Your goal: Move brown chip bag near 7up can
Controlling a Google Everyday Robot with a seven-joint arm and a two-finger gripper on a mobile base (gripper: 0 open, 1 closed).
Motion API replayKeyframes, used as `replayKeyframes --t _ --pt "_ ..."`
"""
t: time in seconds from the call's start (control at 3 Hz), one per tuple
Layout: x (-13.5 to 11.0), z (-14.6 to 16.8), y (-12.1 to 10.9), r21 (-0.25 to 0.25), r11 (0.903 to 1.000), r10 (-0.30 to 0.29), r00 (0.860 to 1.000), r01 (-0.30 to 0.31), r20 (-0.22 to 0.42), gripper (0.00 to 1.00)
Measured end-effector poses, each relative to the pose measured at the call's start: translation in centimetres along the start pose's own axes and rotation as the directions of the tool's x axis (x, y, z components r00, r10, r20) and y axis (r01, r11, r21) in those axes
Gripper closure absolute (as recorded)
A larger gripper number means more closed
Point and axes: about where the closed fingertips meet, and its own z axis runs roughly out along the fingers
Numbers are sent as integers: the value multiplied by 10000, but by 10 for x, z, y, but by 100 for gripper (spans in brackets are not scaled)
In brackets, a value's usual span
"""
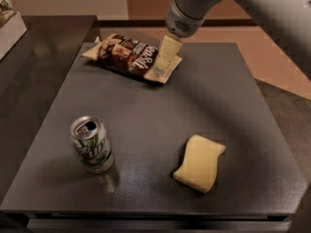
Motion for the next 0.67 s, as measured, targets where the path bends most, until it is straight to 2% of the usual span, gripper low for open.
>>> replayKeyframes --t 0.33,0.67 --pt "-15 28 -10 -93 9999 109 9998 -111 -161 0" --pt "-28 51 -8 -310 9993 188 9996 -195 -212 0"
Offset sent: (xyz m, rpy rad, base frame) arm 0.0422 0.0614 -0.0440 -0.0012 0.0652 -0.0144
